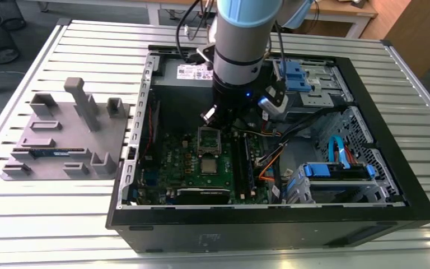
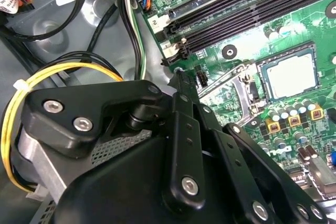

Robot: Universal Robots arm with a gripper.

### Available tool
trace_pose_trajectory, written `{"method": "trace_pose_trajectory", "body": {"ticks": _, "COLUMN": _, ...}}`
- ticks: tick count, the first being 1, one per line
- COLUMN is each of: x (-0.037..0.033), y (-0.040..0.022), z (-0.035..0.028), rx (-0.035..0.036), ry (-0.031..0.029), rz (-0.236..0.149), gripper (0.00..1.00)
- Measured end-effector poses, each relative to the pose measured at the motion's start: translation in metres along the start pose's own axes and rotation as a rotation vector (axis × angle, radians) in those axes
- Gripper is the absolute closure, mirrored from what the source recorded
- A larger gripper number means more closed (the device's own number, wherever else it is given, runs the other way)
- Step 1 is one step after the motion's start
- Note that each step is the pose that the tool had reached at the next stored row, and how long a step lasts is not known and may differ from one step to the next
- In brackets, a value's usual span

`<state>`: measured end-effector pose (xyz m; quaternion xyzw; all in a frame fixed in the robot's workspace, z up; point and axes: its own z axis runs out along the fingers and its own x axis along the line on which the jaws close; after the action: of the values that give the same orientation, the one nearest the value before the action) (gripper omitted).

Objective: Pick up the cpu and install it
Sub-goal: 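Close the cpu cover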

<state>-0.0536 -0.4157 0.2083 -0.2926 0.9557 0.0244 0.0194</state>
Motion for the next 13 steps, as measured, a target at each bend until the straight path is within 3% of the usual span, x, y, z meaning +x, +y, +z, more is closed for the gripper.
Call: {"method": "trace_pose_trajectory", "body": {"ticks": 13, "x": 0.0005, "y": -0.0011, "z": -0.0084, "rx": 0.0005, "ry": -0.0007, "rz": -0.001, "gripper": 0.89}}
